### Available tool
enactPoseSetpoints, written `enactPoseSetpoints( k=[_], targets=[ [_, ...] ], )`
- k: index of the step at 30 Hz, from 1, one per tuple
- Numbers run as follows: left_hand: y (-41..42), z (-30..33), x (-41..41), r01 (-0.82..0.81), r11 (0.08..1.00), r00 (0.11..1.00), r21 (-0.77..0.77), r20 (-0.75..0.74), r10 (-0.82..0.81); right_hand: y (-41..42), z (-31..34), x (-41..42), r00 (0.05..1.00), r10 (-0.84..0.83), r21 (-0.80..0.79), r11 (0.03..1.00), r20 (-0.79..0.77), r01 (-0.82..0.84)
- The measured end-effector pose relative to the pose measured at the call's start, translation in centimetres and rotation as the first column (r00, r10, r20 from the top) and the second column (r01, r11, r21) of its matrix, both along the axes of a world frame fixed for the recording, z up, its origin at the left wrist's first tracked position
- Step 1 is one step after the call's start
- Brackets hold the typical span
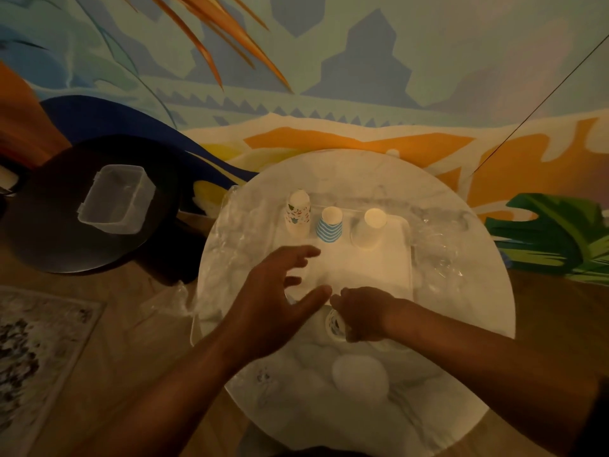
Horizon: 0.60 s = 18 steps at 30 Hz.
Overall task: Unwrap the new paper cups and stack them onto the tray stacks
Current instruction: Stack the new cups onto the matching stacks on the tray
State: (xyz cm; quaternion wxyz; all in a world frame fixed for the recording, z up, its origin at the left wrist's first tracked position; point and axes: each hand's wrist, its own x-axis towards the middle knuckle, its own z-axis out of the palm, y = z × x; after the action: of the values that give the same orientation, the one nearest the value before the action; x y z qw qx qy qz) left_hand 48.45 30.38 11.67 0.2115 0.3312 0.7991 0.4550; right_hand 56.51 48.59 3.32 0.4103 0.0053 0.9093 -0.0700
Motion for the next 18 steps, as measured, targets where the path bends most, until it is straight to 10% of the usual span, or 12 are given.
enactPoseSetpoints(
  k=[18],
  targets=[
    [-0.6, -9.0, 6.7, -0.037, 0.998, 0.978, -0.043, 0.205, 0.046, 2.4, 7.0, 2.4, 0.962, -0.108, -0.086, 0.992, -0.251, 0.089]
  ],
)
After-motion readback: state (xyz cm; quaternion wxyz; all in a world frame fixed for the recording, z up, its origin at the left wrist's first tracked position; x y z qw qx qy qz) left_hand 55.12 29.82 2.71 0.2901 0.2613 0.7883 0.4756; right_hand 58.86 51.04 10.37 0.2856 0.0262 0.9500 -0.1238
